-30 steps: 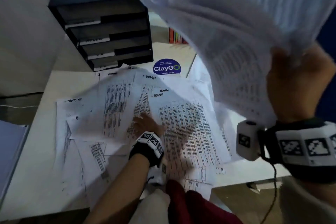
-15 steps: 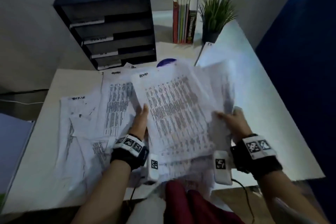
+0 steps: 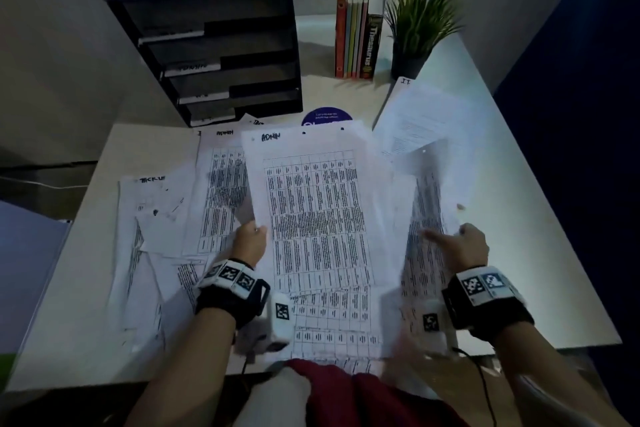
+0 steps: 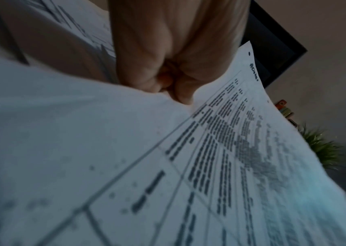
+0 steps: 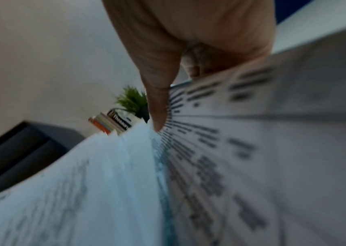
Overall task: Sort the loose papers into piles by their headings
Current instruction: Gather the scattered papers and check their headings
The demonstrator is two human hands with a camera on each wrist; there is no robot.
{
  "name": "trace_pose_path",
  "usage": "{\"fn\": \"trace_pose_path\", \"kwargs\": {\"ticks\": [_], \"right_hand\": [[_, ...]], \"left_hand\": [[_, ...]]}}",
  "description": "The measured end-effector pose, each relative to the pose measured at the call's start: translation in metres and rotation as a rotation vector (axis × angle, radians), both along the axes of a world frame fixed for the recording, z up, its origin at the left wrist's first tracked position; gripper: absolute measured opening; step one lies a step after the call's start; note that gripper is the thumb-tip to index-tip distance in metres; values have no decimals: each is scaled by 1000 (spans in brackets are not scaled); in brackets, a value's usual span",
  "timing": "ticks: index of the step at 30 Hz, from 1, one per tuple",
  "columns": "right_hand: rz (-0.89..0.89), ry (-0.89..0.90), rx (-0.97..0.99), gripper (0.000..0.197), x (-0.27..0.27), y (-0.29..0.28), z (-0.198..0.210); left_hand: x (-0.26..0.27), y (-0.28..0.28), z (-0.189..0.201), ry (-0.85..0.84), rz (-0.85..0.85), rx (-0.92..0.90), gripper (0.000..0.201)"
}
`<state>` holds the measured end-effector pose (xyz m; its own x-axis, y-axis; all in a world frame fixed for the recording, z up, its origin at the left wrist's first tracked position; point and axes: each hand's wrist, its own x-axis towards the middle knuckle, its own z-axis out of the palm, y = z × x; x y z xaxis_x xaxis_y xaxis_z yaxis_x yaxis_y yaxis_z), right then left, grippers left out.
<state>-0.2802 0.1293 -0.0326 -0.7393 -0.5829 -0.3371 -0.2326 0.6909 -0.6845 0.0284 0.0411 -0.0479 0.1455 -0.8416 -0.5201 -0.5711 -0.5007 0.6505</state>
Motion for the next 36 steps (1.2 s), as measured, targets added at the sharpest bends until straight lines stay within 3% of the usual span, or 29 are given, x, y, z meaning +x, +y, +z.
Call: {"fn": "trace_pose_path", "kwargs": {"ticks": [3,8,11,13,15,18,20,23,26,29,31,36], "right_hand": [[46,-33,-26,57,4,-4,-11],[277,-271,-80,33,25,-5,-14],[262,-382,-95,54,32,-6,-8],[252,-454,-103,55,35,-7,-1],[358,-449,-129,44,36,-9,3],[481,-268,-197,28,38,-13,15],[513,-246,-261,12,35,-14,28],[567,-339,-454,17,30,-19,61],[628,-319,-621,8,28,-25,101],[576,-287,-770,14,26,-30,131],[555,-252,-845,19,29,-33,144],[520,-295,-928,50,38,-28,137]], "left_hand": [[-6,4,-2,88,41,14,32],[-19,7,-4,170,142,-3,28],[-22,4,-7,134,175,-26,26],[-25,2,-10,80,118,-45,28],[-27,4,-10,14,16,-39,26],[-26,6,-6,16,-47,-27,29],[-22,5,0,161,-17,-17,32],[-24,4,29,568,95,-17,50],[-33,-7,76,763,86,-149,34],[-37,-19,119,1008,65,-327,30],[-36,-24,138,1029,44,-443,20],[-31,-23,144,908,7,-598,51]]}}
